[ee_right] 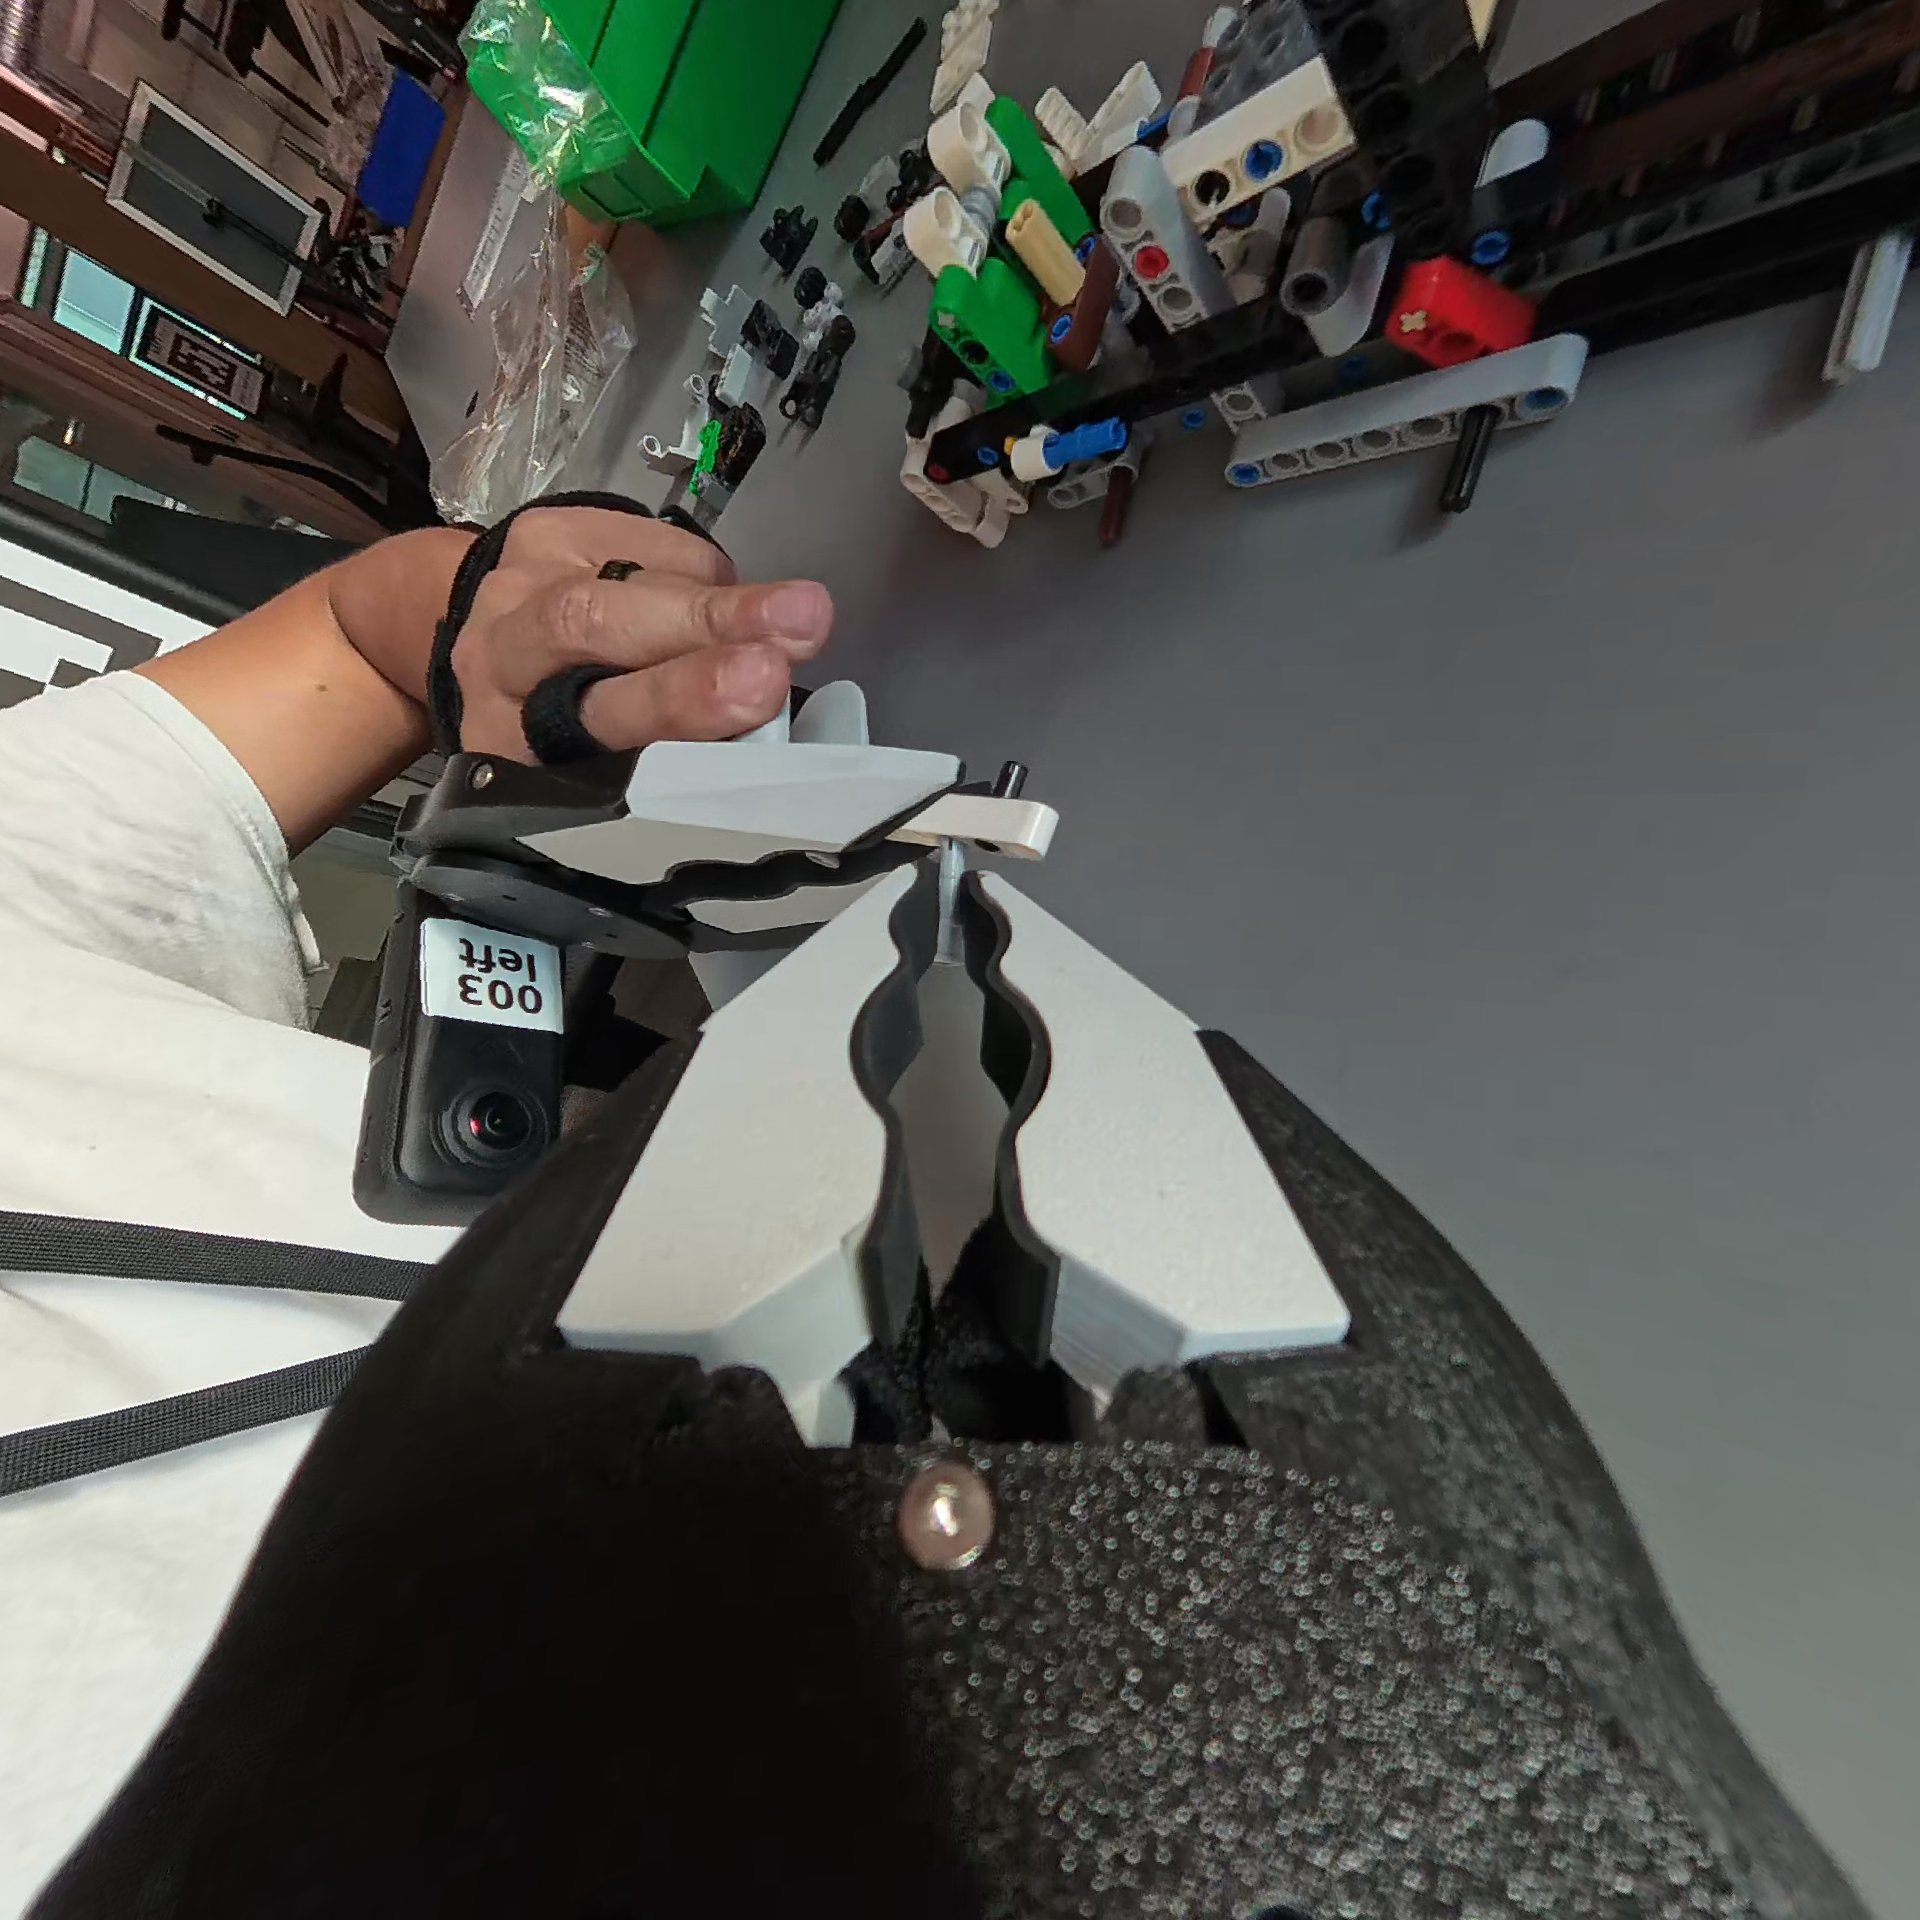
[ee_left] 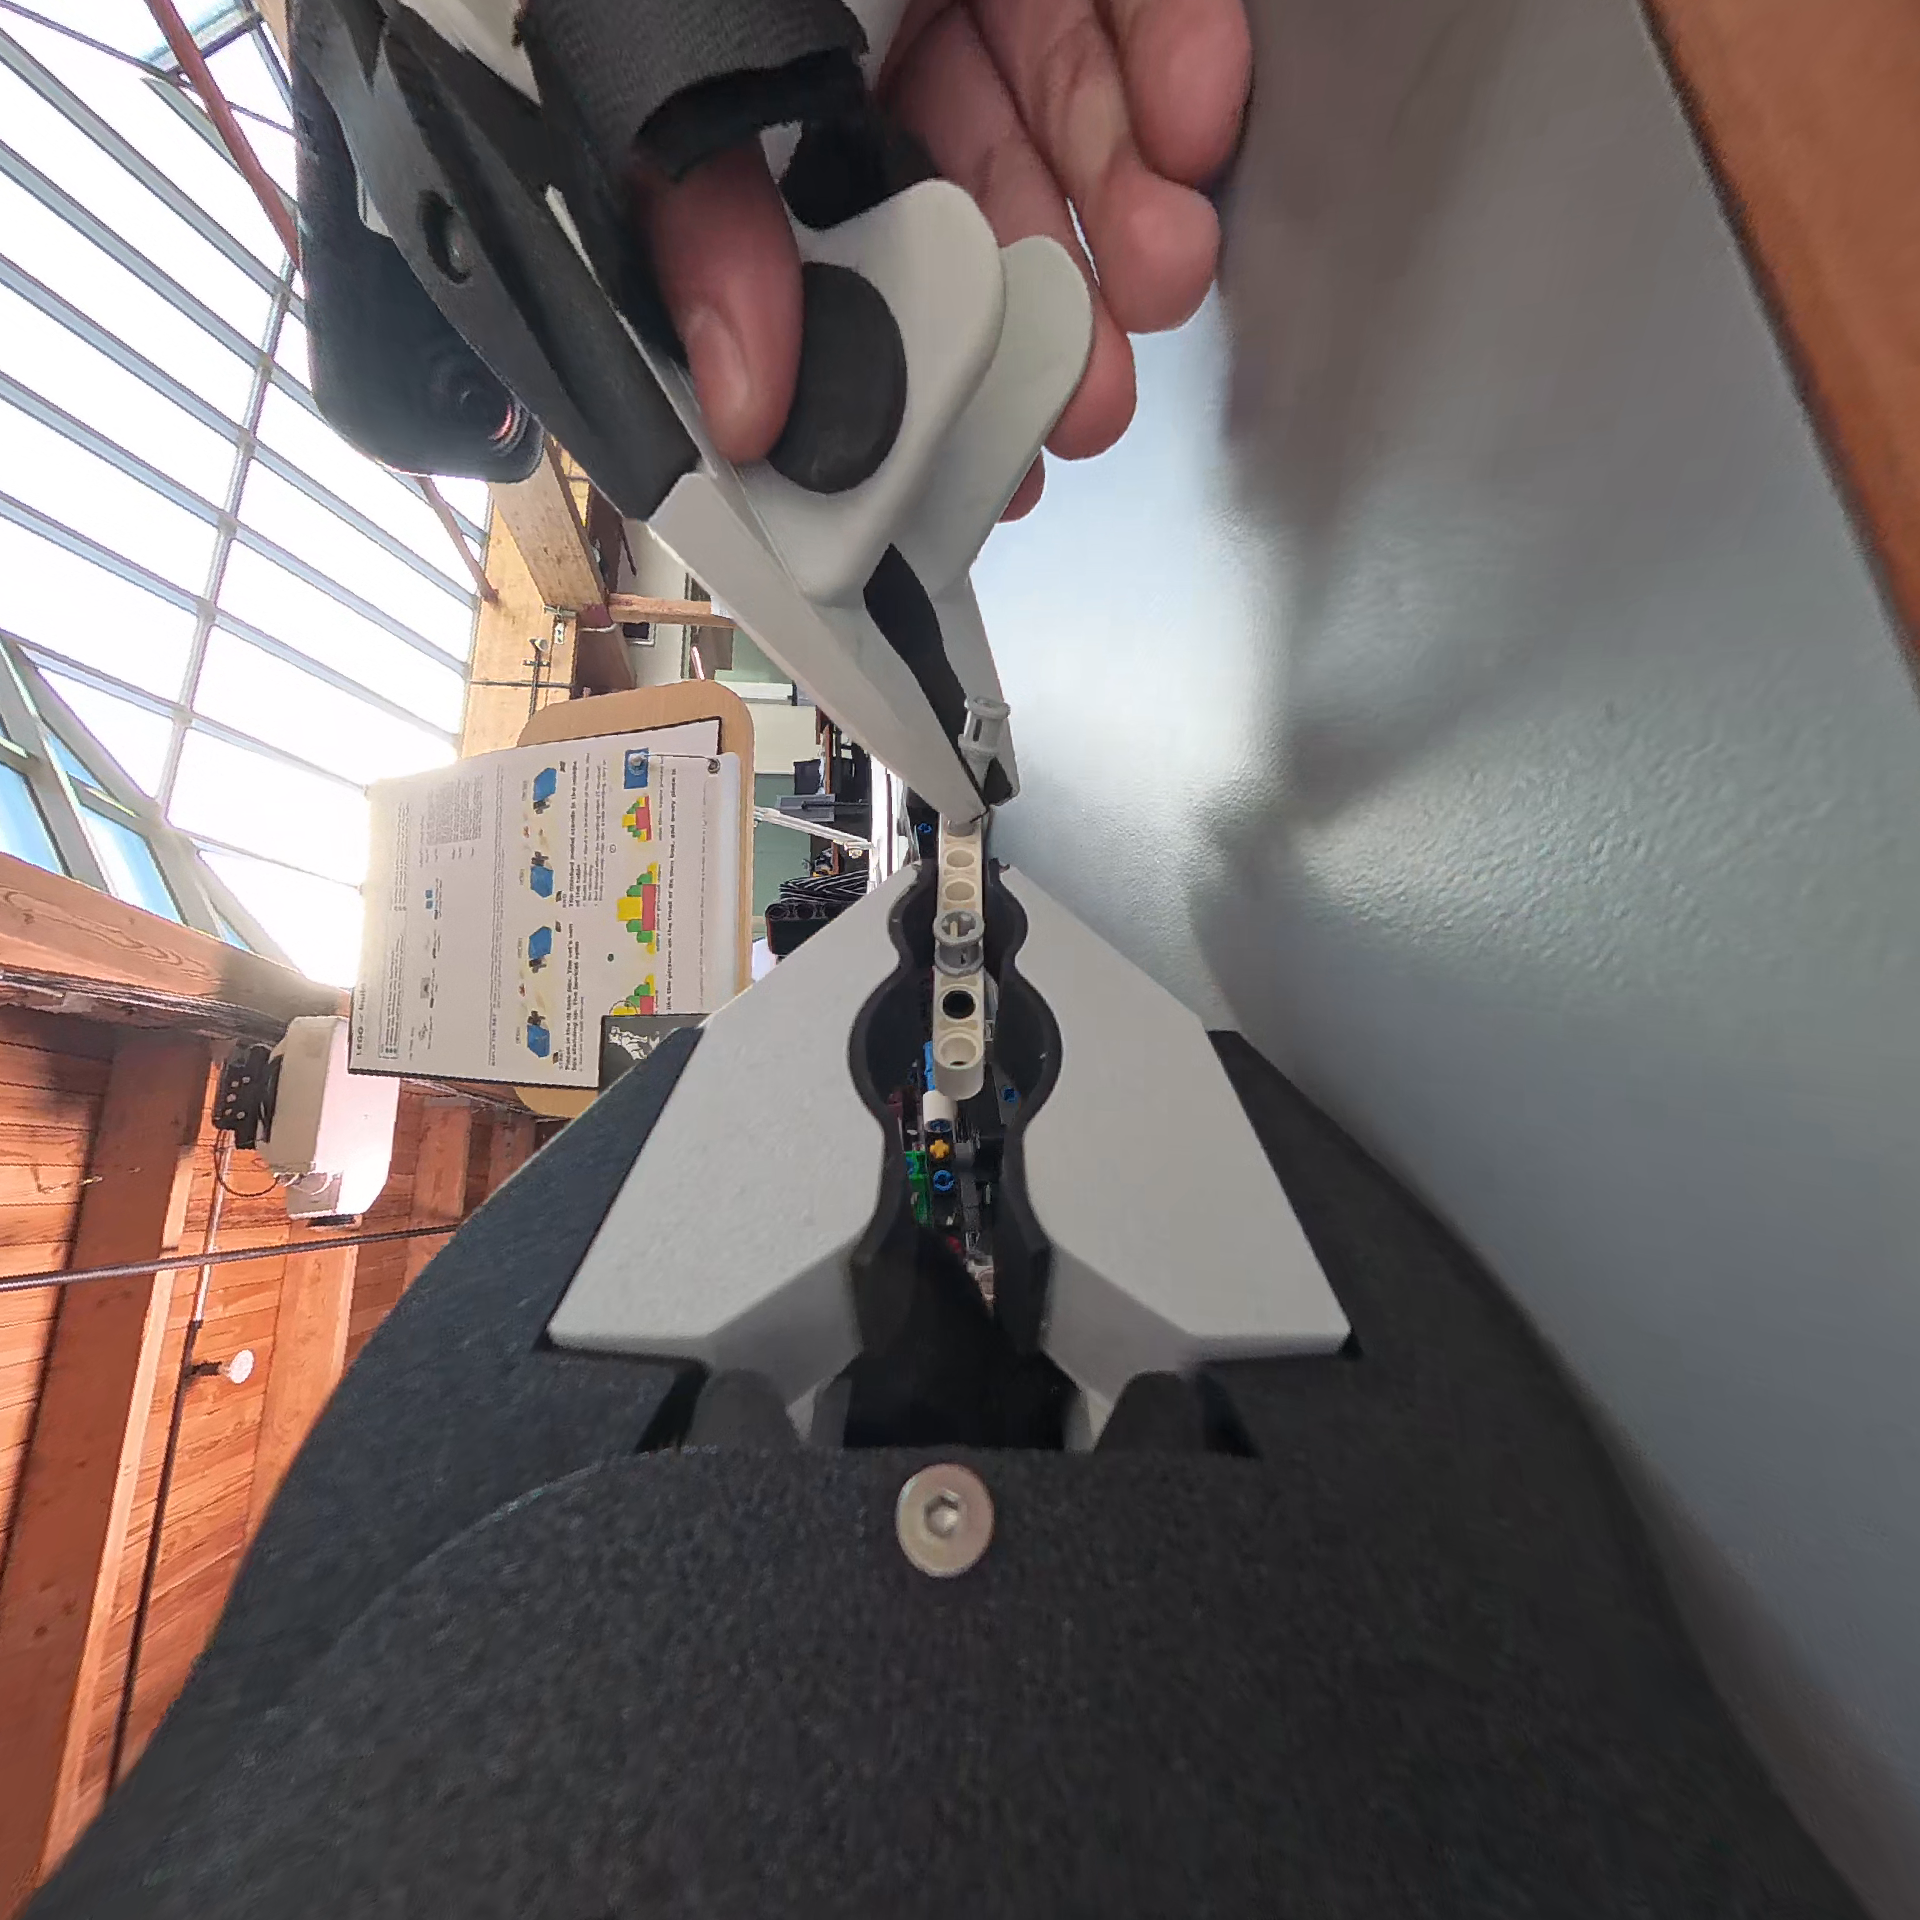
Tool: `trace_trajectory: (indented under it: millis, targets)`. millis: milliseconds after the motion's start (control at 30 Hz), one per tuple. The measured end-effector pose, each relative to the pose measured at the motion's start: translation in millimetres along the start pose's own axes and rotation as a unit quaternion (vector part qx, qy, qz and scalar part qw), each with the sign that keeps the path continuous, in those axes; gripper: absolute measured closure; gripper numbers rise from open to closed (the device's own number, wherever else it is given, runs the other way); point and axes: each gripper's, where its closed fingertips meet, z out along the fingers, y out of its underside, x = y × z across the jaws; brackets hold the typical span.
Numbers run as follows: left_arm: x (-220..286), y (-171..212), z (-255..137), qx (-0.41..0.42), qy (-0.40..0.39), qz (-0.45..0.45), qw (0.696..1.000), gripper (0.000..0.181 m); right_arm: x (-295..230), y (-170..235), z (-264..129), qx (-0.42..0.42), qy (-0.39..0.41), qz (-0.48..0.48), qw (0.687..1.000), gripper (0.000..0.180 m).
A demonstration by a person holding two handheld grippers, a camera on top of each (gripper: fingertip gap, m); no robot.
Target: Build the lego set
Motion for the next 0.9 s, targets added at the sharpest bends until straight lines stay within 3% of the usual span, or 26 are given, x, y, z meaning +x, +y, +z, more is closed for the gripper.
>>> trace_trajectory:
  millis: [633,900]
  targets:
    - [-3.4,2.6,2.8,-0.031,-0.008,0.072,0.997,0.177,1.5,-4.0,1.1,-0.013,-0.06,0.107,0.992,0.178]
    - [-0.3,2.0,3.0,-0.026,0.008,0.07,0.997,0.177,5.3,-4.5,4.6,-0.038,-0.024,0.023,0.999,0.177]
